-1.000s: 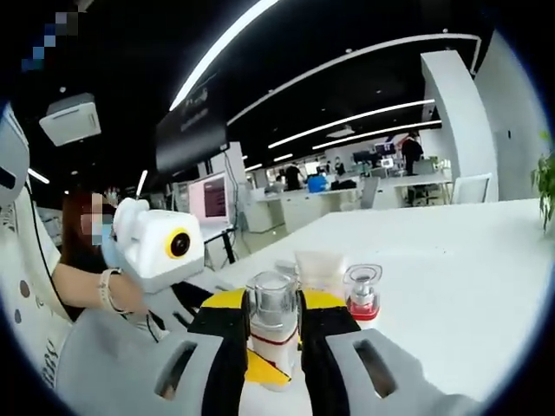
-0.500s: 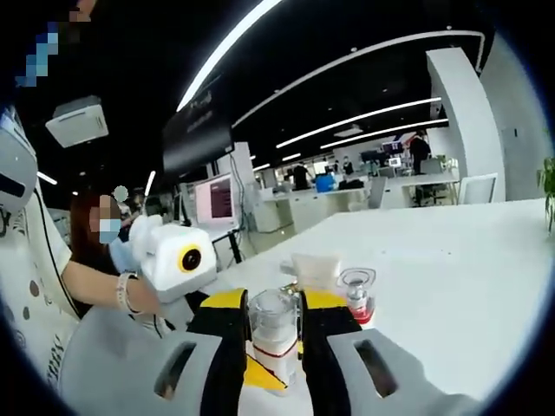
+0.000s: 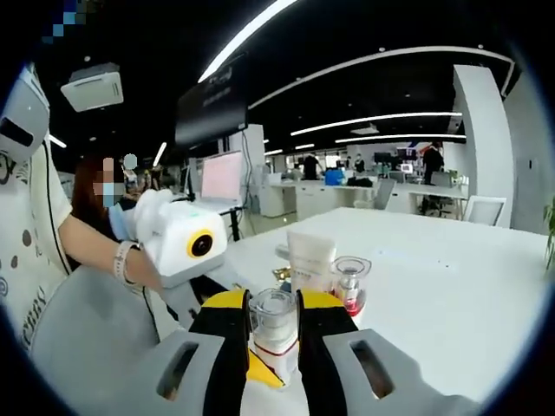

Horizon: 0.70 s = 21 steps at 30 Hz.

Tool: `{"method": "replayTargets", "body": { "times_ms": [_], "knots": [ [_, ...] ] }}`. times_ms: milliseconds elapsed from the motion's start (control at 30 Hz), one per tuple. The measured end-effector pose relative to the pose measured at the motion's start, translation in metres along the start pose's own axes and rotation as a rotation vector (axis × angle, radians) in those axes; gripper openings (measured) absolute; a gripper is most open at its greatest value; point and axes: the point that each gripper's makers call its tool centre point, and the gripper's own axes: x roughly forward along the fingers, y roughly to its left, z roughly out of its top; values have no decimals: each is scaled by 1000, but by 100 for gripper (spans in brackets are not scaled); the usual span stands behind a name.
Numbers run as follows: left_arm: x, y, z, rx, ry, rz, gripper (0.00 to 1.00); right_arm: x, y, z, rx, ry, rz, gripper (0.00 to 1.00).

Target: Arrange the skincare products in the storage area until every visible bottle or jar stands upright without overlapping.

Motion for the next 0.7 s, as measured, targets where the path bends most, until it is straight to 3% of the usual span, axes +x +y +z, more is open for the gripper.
{"method": "replayTargets", "body": {
  "times_ms": [267,700],
  "knots": [
    [10,10,-24,17,53,22,15,7,-3,-21,6,53,3,20],
    [13,17,-45,22,111,40,16,14,-3,-41,25,113,-22,20]
  ]
}}
